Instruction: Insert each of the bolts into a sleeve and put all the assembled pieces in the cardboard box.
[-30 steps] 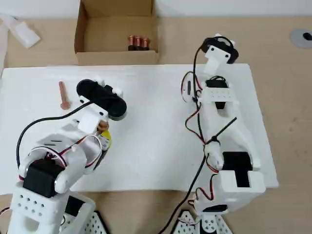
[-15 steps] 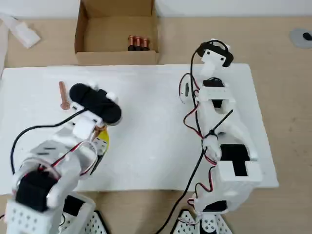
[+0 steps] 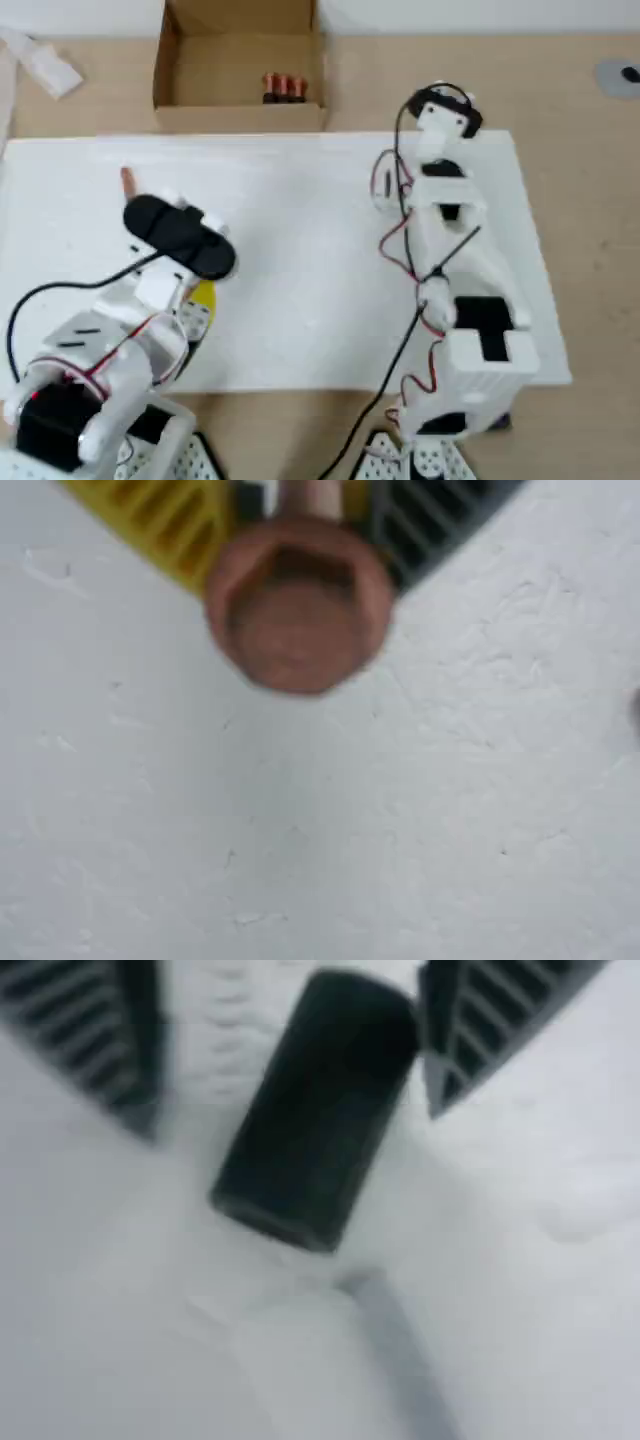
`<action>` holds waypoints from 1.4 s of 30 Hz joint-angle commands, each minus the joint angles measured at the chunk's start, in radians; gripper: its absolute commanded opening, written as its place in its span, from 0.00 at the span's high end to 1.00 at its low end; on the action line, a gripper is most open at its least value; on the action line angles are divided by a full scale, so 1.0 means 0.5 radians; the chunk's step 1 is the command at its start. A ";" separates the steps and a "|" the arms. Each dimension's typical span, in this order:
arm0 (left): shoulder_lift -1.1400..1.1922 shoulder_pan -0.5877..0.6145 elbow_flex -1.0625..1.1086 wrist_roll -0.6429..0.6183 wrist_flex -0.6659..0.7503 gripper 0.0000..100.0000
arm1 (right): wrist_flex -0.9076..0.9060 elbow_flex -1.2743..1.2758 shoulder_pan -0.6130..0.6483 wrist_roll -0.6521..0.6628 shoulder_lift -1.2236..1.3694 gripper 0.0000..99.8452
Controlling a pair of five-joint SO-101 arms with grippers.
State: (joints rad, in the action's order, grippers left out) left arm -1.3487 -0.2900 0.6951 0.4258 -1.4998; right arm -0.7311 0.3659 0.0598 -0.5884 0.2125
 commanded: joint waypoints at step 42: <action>-0.002 0.924 -0.144 -0.810 0.727 0.99 | -1.163 -0.354 0.505 0.819 -2.051 0.99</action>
State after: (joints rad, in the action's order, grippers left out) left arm -1.3487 0.1534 0.6889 0.0683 -1.2052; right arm -1.3157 0.0698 0.2961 -0.1910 -0.6529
